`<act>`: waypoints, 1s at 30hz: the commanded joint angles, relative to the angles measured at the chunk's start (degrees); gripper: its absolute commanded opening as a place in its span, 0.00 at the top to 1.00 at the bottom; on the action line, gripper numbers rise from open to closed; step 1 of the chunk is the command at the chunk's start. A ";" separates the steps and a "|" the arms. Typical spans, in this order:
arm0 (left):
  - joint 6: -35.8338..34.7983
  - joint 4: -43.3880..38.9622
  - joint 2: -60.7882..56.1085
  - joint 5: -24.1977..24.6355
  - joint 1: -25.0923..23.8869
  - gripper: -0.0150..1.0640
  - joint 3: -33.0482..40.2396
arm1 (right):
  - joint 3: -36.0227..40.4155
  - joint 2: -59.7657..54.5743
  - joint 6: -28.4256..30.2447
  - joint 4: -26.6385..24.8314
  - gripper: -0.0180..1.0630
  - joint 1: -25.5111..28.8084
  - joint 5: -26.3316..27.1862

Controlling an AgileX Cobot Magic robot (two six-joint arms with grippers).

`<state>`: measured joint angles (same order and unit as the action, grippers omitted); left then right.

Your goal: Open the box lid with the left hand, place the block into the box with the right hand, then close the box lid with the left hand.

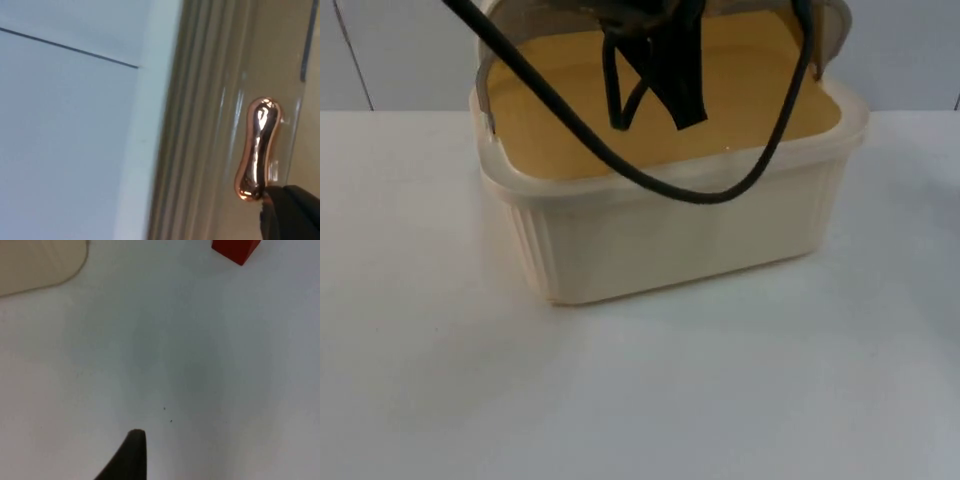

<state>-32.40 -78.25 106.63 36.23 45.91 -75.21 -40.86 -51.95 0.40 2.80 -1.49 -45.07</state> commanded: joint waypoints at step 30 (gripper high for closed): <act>-8.95 -11.30 -1.13 0.88 -1.35 0.99 -0.07 | 0.05 0.20 0.00 -0.13 0.01 0.24 0.75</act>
<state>-40.06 -88.73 106.25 36.59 44.85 -75.21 -40.86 -51.95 0.40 2.80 -1.49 -45.07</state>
